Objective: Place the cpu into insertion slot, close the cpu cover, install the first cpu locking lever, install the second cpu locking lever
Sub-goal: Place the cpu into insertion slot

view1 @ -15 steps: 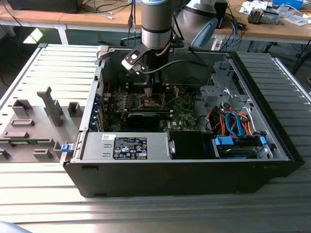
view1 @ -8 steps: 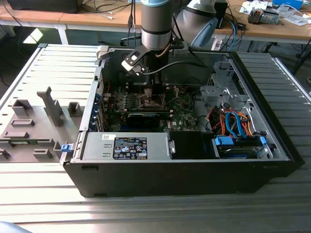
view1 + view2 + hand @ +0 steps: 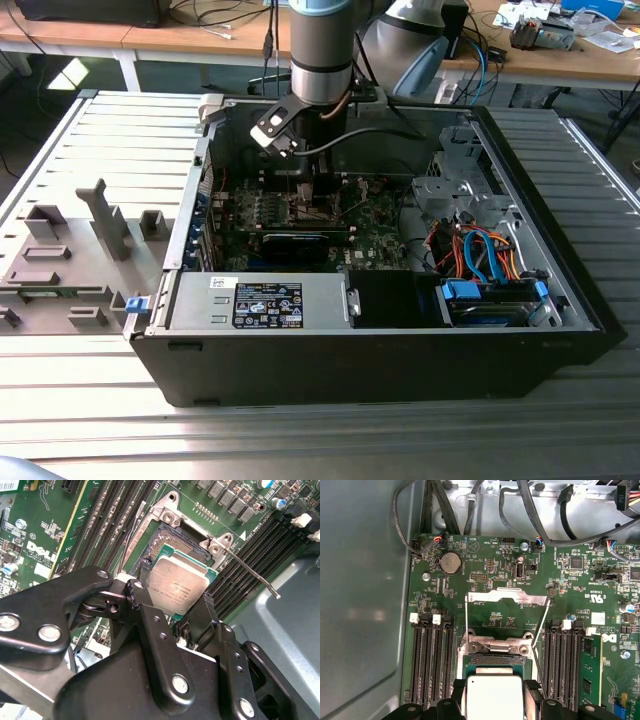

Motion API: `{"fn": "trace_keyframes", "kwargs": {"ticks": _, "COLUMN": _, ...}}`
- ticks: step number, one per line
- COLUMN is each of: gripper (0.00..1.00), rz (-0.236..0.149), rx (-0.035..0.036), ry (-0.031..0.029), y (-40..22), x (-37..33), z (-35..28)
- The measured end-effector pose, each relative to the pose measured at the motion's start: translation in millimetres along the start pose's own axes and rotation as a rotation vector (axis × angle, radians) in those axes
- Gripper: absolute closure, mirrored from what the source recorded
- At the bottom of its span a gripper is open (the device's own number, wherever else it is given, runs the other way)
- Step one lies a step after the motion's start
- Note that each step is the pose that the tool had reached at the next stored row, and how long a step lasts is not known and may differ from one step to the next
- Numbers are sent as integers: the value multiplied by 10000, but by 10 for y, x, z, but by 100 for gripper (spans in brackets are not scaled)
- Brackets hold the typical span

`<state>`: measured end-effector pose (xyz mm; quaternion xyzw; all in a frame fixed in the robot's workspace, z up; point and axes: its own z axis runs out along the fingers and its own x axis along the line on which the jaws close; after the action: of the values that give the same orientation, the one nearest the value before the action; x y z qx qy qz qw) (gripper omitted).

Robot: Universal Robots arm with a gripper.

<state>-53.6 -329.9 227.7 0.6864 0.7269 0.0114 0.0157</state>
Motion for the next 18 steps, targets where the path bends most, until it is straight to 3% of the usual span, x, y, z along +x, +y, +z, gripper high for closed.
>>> {"fn": "trace_keyframes", "kwargs": {"ticks": 18, "gripper": 46, "rz": 0, "rx": 0, "ry": -12, "y": -2, "x": 0, "z": 40}}
